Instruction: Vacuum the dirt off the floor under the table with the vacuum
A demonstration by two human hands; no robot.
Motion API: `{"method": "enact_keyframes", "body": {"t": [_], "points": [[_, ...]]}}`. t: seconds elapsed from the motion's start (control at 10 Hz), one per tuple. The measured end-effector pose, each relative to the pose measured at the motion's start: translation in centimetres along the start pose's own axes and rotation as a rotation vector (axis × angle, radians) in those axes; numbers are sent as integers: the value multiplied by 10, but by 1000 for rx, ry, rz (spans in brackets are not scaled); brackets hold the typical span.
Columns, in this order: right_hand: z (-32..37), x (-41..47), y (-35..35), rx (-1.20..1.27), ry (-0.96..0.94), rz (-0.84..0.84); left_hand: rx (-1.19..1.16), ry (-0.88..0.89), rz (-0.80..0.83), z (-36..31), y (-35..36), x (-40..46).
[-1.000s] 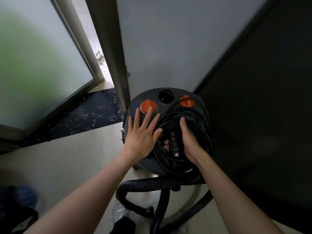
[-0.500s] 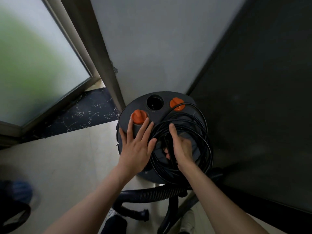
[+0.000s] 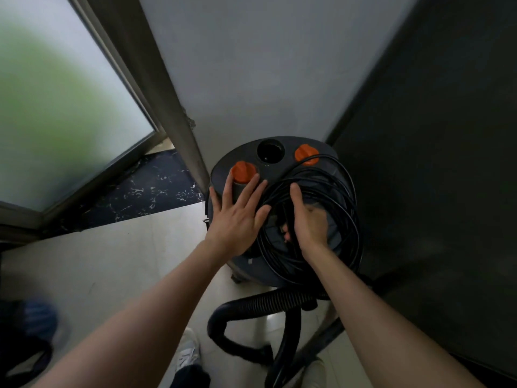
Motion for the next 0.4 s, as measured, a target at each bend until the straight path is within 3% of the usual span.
{"method": "enact_keyframes", "body": {"t": [0.3, 0.4], "points": [[3, -17, -8, -34, 124, 246, 90, 19, 42, -2, -4, -11], [16, -23, -29, -54, 73, 294, 98, 15, 61, -7, -7, -11]]}}
Point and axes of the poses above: each hand's wrist, its own x-axis towards the middle knuckle, its own y-axis out of the palm, z = x × y, the point moved 4 cm from there along x, towards the middle knuckle, and after that the axes turned 2 degrees about x, right-handed, at the moved point
